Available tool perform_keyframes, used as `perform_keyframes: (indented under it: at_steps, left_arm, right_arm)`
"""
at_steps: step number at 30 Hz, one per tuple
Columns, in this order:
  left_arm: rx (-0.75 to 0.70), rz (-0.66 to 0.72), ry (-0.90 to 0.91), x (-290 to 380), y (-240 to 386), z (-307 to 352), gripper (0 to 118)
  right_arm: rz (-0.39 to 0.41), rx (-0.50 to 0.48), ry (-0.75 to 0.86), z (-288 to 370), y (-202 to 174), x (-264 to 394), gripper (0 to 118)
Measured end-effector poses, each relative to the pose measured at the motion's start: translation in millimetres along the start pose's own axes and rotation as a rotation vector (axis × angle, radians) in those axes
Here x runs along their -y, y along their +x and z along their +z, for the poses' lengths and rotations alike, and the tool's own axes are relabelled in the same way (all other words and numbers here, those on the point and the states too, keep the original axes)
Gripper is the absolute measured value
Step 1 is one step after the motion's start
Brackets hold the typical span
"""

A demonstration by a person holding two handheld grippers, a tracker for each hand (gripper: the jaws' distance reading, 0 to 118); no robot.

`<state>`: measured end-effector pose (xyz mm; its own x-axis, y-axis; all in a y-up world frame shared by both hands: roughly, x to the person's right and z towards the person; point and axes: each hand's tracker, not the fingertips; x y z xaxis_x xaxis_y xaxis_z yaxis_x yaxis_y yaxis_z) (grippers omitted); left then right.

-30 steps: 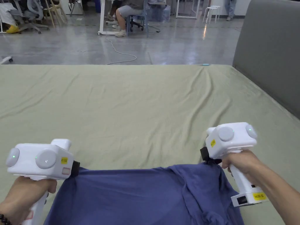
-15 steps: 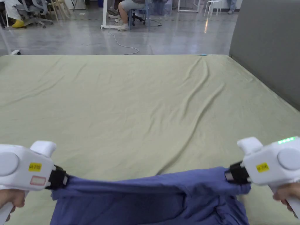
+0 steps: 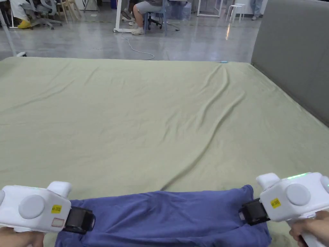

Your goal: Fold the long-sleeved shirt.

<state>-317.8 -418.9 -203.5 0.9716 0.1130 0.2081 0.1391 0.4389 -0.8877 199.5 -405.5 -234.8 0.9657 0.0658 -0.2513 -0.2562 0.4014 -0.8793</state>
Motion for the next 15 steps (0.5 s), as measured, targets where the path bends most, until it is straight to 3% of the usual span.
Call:
perform_keyframes:
  at_steps: [3,4,5,6,7,12,15]
  left_arm:
    - [0.026,0.022,0.062,-16.8,-1.5,24.7,118]
    - [0.022,0.032,0.062,-22.9,-1.9,28.1,105]
    - [-0.009,0.053,0.096,-26.6,-1.6,31.4,61]
    - [0.000,0.032,0.135,-30.6,0.0,31.7,3]
    - [0.015,0.019,0.140,-32.2,-0.6,29.7,0]
    - [0.167,0.195,0.144,-22.6,-36.6,21.2,1]
    - [0.390,0.442,0.158,-0.3,-79.6,0.8,111]
  right_arm:
    - [-0.027,0.035,0.128,23.5,-4.4,-19.0,91]
    - [-0.046,0.043,0.152,27.0,-7.4,-24.2,62]
    - [-0.052,0.036,0.184,27.9,-11.8,-28.6,9]
    - [-0.048,0.027,0.195,25.7,-16.3,-32.9,0]
    - [-0.041,0.038,0.228,25.5,-18.0,-36.8,0]
    - [-0.020,-0.064,0.173,17.7,-38.1,-37.3,0]
    - [-0.008,-0.078,0.166,19.0,-43.9,-33.8,0]
